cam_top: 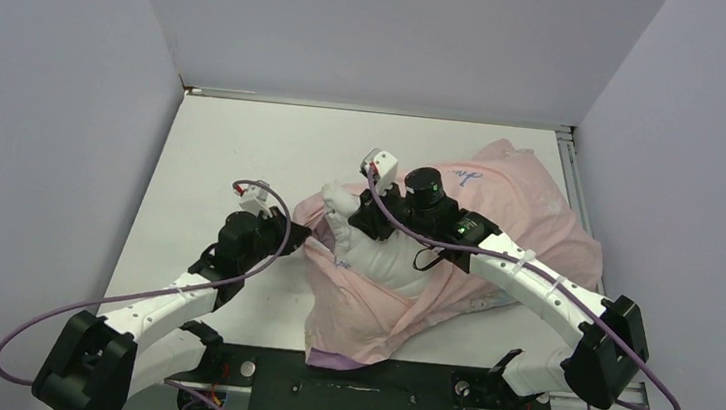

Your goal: Remove the pillowcase from the pillow

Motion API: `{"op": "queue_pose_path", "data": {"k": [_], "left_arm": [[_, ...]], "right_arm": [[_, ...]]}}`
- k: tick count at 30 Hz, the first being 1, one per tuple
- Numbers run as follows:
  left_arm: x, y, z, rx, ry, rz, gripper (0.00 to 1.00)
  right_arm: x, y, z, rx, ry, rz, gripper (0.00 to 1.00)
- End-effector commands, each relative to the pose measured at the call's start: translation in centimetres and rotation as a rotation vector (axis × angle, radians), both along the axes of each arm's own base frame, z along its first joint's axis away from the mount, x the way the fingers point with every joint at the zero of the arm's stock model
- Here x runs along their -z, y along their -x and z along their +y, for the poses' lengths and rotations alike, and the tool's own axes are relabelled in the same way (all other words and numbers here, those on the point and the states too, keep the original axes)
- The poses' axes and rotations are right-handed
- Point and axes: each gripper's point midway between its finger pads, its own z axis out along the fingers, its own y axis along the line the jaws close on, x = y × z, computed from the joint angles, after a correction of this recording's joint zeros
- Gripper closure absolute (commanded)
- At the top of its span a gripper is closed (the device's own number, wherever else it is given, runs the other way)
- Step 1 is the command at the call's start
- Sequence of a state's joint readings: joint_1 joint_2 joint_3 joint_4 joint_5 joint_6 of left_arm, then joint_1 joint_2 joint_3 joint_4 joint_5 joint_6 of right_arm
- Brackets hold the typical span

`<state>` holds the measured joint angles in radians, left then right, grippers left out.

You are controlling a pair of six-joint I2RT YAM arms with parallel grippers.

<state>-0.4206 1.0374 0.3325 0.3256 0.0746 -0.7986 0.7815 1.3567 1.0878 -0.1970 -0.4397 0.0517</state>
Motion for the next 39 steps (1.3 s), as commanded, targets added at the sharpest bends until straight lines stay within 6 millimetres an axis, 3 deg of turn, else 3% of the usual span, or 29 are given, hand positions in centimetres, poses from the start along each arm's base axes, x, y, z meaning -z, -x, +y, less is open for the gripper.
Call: {"op": "queue_pose_path", "data": {"k": [1,4,9,14,16,19,21,25,31,39], "left_arm": [[-1.9,0.3,-0.4,0.012,-0.048,-0.140,1.00],[-2.5,1.7,-1.8,0.060,-0.105,-0.191,1.00],[-2.5,2.9,-2.1,0.086,-0.233,-0.230,1.00],[-4.0,2.9,-2.0,0.086,-0.257,-0.262,0.83],[-5.1,2.8,-1.9,0.083,-0.255,-0.278,0.72],[-6.4,3.0,-2.1,0.098,-0.251,-0.294,0.57],[-7.3,3.1,-2.6,0.123,-0.247,-0.297,0.52],[-9.2,4.1,-4.6,0.221,-0.213,-0.311,0.46],[-11.5,5.8,-7.5,0.370,-0.216,-0.345,0.36],[-11.3,7.5,-10.5,0.534,-0.351,-0.373,0.35]], "right_arm": [[-7.4,-3.9,-0.2,0.216,-0.177,-0.129,0.95],[-8.0,-6.9,-0.7,0.367,-0.196,-0.147,0.95],[-7.2,-9.5,0.7,0.439,-0.203,-0.120,0.95],[-3.9,-10.6,1.8,0.430,-0.133,-0.087,0.93],[-2.7,-10.4,1.7,0.421,-0.099,-0.059,0.89],[-2.3,-9.8,1.3,0.415,-0.083,-0.039,0.80],[-2.5,-9.4,0.7,0.427,-0.074,-0.036,0.74],[-3.5,-8.4,-0.8,0.446,-0.061,-0.034,0.59],[-3.5,-6.1,-2.9,0.463,-0.004,0.025,0.38],[-2.9,-2.2,-5.4,0.477,0.034,0.083,0.25]]}}
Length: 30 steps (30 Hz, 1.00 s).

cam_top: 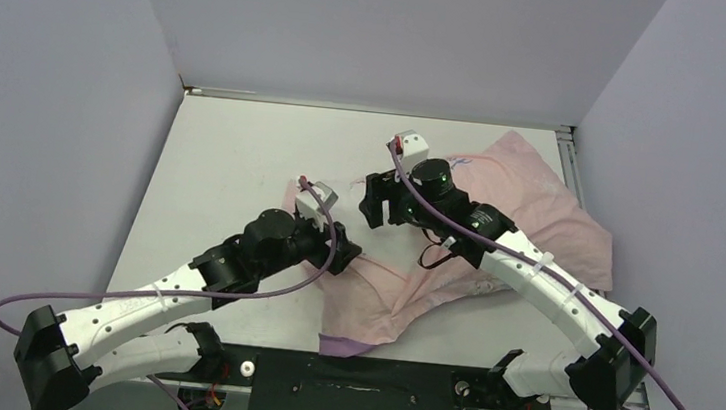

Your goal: Remove the pillowcase from the pillow

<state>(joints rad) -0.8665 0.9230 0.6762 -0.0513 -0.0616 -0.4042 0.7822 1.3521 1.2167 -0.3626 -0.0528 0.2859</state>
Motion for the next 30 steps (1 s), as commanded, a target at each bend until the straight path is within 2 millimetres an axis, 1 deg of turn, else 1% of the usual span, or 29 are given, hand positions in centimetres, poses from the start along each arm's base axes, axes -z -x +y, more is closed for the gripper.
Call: {"op": "queue_pose_path", "data": {"k": [1,4,9,11,13,16,19,23,25,30], "left_arm": [[-0.9,0.8,-1.9,0.096,-0.084,-0.062,0.35],[-0.4,0.8,-3.1,0.118,-0.136,-0.083,0.34],[1.3,0.9,-5.0,0.155,-0.223,-0.092,0.34],[2.1,1.6,-5.5,0.184,-0.248,-0.075,0.34],[3.0,2.9,-5.8,0.223,-0.273,-0.058,0.36],[4.3,5.0,-5.5,0.264,-0.310,-0.029,0.39],[5.4,7.2,-4.9,0.292,-0.318,0.009,0.43],[6.0,9.3,-4.3,0.312,-0.278,0.050,0.49],[6.4,10.1,-4.0,0.321,-0.257,0.065,0.51],[7.2,10.5,-3.3,0.311,-0.238,0.082,0.57]], "right_arm": [[-0.4,2.4,-1.9,0.033,0.012,0.022,0.23],[-0.2,2.9,-2.8,0.056,0.026,0.023,0.20],[0.2,3.7,-3.1,0.065,0.053,0.035,0.17],[0.2,3.9,-3.1,0.062,0.058,0.035,0.15],[0.2,4.1,-3.0,0.058,0.058,0.038,0.13],[0.5,4.4,-2.8,0.043,0.066,0.054,0.11],[1.4,4.9,-2.3,0.021,0.088,0.076,0.10],[1.8,5.8,-1.6,-0.003,0.105,0.084,0.09],[2.2,6.0,-1.7,0.007,0.117,0.093,0.09],[3.7,6.5,-2.8,0.048,0.176,0.125,0.08]]}}
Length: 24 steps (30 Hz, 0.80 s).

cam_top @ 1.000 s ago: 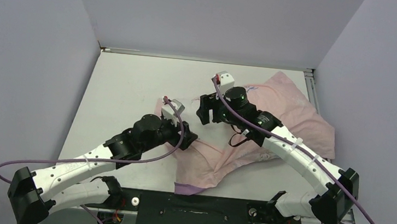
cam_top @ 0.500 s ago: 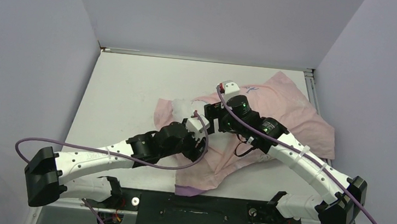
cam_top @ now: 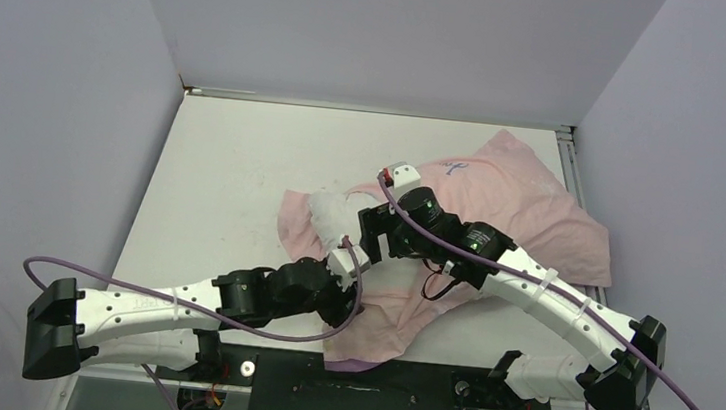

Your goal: Remove the pillowcase from the pillow

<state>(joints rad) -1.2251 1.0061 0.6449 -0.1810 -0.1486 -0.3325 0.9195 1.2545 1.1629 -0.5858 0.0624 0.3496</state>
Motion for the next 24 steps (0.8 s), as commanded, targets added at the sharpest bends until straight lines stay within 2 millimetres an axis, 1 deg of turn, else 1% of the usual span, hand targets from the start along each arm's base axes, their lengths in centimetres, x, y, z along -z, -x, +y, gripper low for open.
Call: {"op": "queue_pose_path", "data": {"k": [1,4,5,6,8,11,13,16,19,20,21,22,24], "left_arm": [[0.5,1.0,0.4,-0.003,0.022,0.052,0.58],[1.2,1.3,0.6,0.000,0.020,0.068,0.63],[1.4,1.4,0.6,0.002,0.021,0.073,0.64],[1.7,1.4,0.5,0.002,0.022,0.076,0.67],[2.2,1.5,0.4,0.004,0.024,0.085,0.70],[2.7,1.7,0.1,0.011,0.037,0.100,0.75],[3.1,1.9,-0.1,0.016,0.040,0.110,0.77],[3.7,2.0,-0.2,0.017,0.044,0.118,0.79],[4.4,2.0,-0.2,0.018,0.034,0.124,0.80],[4.1,1.9,-0.7,0.022,0.057,0.116,0.81],[4.2,1.9,-0.9,0.024,0.061,0.116,0.81],[4.4,1.8,-1.0,0.025,0.061,0.116,0.81],[4.7,1.8,-1.2,0.026,0.060,0.116,0.81]], "right_arm": [[1.3,0.4,-1.1,0.054,0.055,0.025,0.07],[2.5,1.6,-1.1,0.030,0.097,0.056,0.03],[2.8,2.0,-1.2,0.021,0.110,0.062,0.00],[3.3,2.5,-1.1,0.010,0.127,0.072,0.07],[4.3,3.2,-1.1,-0.007,0.159,0.092,0.10],[6.0,4.5,-0.8,-0.042,0.212,0.120,0.10],[7.5,4.9,-0.9,-0.044,0.263,0.131,0.10],[10.0,5.0,-1.4,-0.026,0.345,0.145,0.10],[11.6,4.0,-1.9,0.021,0.415,0.121,0.09],[11.9,3.5,-1.9,0.032,0.421,0.107,0.06],[12.2,3.2,-1.6,0.030,0.421,0.100,0.01],[12.3,2.8,-1.2,0.027,0.412,0.094,0.13],[12.0,1.9,-0.3,0.025,0.379,0.076,0.45]]}}
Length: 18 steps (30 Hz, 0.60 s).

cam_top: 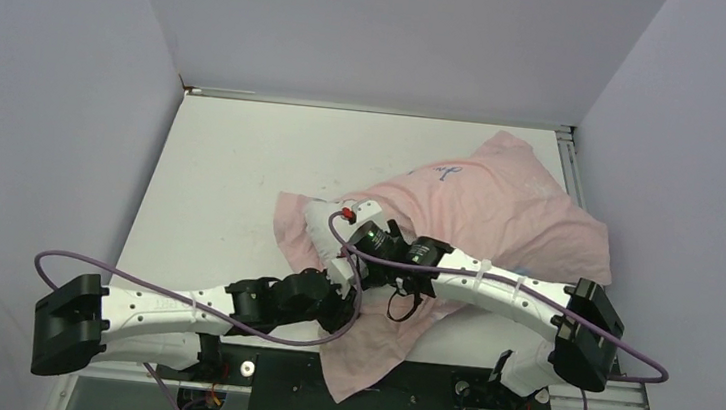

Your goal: Remove the pillowcase from the pillow

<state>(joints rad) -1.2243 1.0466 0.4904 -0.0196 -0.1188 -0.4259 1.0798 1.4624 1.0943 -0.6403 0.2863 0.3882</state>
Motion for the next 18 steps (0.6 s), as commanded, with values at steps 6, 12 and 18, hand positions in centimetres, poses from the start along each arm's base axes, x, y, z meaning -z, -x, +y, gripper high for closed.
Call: {"op": "queue_pose_path", "data": {"k": [6,12,18], "left_arm": [[0.4,0.6,-2.2,0.052,0.046,0.025,0.82],[-0.4,0.4,-2.7,0.054,0.071,0.007,0.82],[-1.9,0.0,-3.2,0.068,0.079,-0.025,0.82]], "right_arm": [[0.2,-3.7,2.1,0.018,-0.096,-0.024,0.94],[-5.2,-8.1,3.1,0.070,-0.342,-0.123,0.95],[-9.9,-10.9,3.4,0.110,-0.491,-0.264,0.95]]}}
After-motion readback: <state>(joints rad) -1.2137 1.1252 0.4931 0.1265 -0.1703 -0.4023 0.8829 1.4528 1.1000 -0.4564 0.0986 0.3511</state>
